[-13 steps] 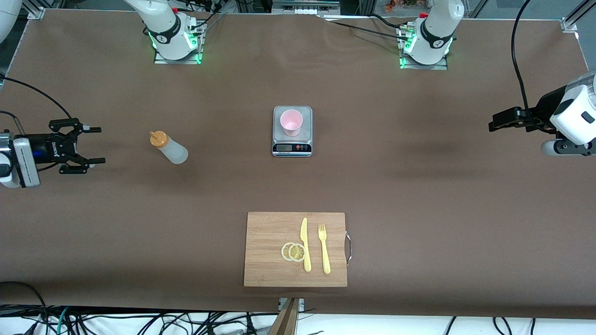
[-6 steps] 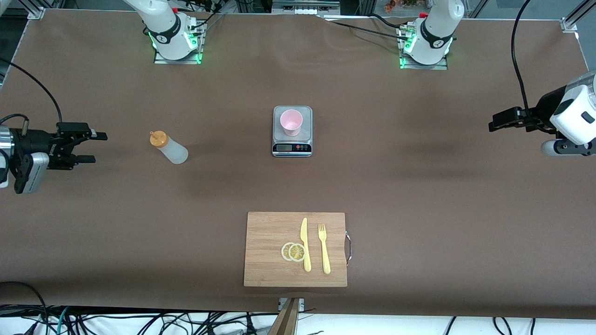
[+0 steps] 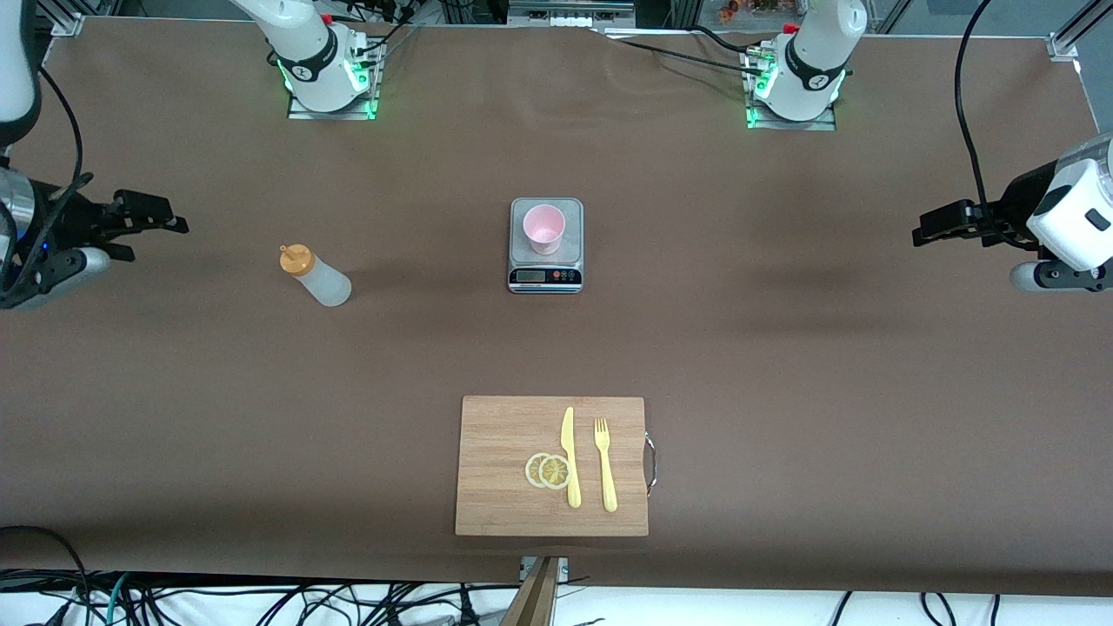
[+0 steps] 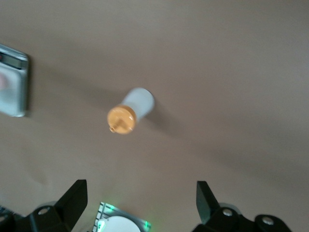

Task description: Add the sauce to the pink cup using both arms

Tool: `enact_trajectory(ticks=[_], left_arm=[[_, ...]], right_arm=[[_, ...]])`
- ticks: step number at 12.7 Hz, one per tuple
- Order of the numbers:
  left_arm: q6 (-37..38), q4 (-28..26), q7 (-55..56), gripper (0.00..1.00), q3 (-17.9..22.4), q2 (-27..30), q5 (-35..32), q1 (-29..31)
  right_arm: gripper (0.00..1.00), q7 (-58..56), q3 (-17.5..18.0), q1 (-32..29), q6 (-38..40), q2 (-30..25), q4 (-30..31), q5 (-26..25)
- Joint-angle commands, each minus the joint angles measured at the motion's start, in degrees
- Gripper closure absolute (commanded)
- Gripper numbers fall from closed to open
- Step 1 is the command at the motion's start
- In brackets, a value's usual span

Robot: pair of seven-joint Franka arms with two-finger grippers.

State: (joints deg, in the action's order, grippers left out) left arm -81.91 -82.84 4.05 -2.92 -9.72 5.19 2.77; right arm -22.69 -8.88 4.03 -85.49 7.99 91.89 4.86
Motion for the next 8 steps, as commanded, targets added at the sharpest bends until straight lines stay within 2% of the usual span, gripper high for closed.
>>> enact_trajectory(ticks=[1, 2, 4, 6, 8], left_arm=[[0.17, 1.11, -1.33, 0.00, 0.02, -0.39, -0.36, 0.13], [0.17, 1.11, -1.33, 0.00, 0.02, -0.47, -0.44, 0.13], [0.17, 1.11, -1.33, 0.00, 0.02, -0.47, -0.44, 0.13], [0.17, 1.11, -1.33, 0.00, 0.02, -0.47, -0.44, 0.13], [0.17, 1.11, -1.33, 0.00, 0.02, -0.47, -0.36, 0.13]], right_arm=[[0.00, 10.36, 7.36, -4.88, -1.86, -6.83, 6.01, -5.55], [0.00, 12.30, 9.22, -6.38, -2.39, -8.94, 7.50, -6.87], [0.00, 14.51, 9.32, -6.66, -5.20, -12.90, 10.50, -6.62], [0.00, 14.34, 8.97, -6.66, -9.40, -12.74, 9.98, -6.09], [0.00, 14.69, 7.92, -5.97, -9.00, -12.92, 8.33, -4.26]])
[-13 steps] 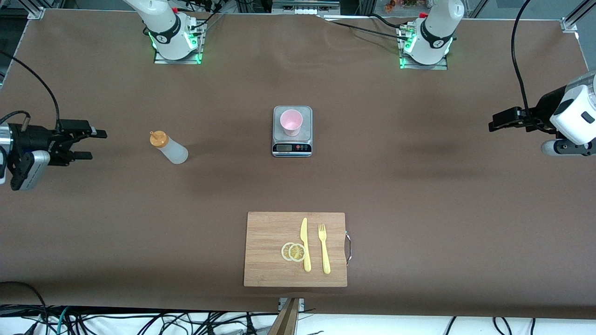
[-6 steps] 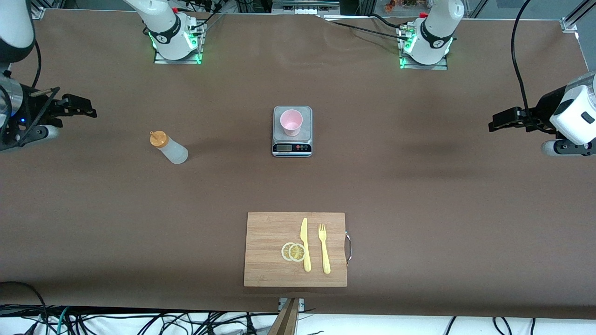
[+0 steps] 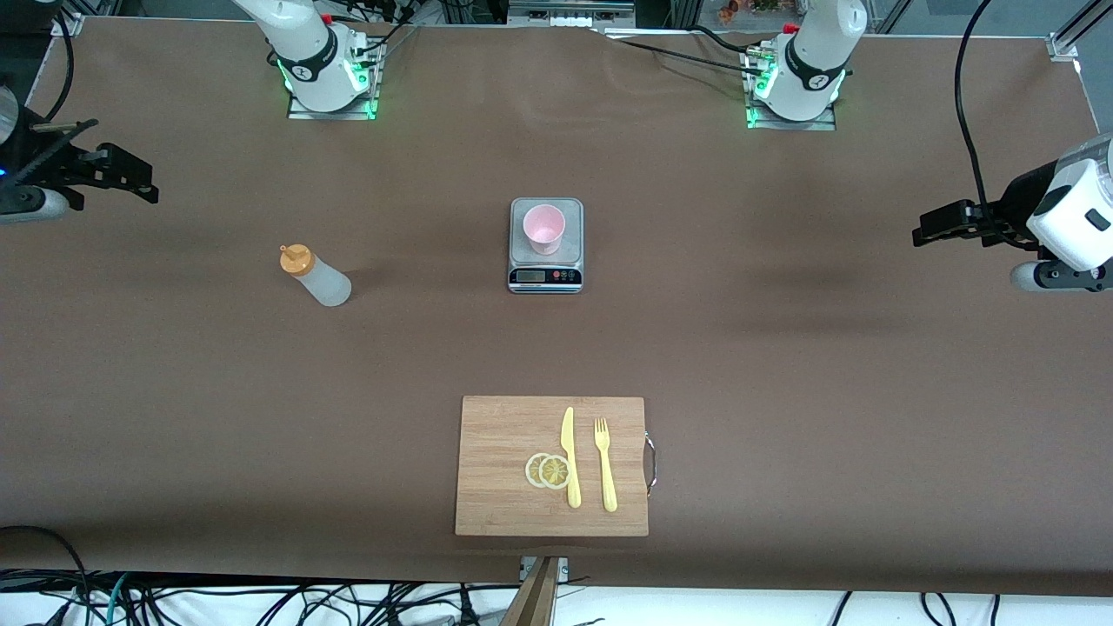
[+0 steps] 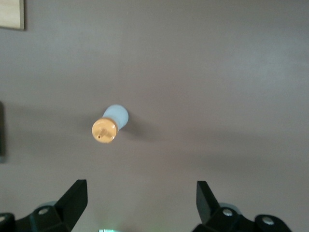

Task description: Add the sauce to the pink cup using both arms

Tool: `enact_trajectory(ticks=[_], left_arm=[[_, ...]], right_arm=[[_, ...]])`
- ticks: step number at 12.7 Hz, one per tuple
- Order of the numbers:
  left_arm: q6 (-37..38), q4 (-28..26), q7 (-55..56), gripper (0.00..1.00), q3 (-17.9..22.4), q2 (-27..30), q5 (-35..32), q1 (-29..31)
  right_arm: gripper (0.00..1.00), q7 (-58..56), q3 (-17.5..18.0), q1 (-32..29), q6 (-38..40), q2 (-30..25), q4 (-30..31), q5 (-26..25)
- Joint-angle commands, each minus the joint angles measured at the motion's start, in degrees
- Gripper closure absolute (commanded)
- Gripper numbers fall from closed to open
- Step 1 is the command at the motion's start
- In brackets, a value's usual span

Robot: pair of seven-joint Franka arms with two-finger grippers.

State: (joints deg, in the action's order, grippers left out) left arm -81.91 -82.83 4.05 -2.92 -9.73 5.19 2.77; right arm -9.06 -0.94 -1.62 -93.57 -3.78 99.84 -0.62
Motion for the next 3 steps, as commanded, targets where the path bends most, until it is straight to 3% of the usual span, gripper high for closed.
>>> enact_trajectory(ticks=[1, 3], left_arm=[[0.17, 1.10, -1.33, 0.00, 0.02, -0.46, -0.36, 0.13], [0.17, 1.10, -1.33, 0.00, 0.02, -0.46, -0.36, 0.13]], right_arm=[[0.00, 2.02, -0.46, 0.04, 0.04, -0.28, -1.30, 1.76], [0.00, 3.96, -0.55, 0.30, -0.03, 0.08, -1.40, 1.77]])
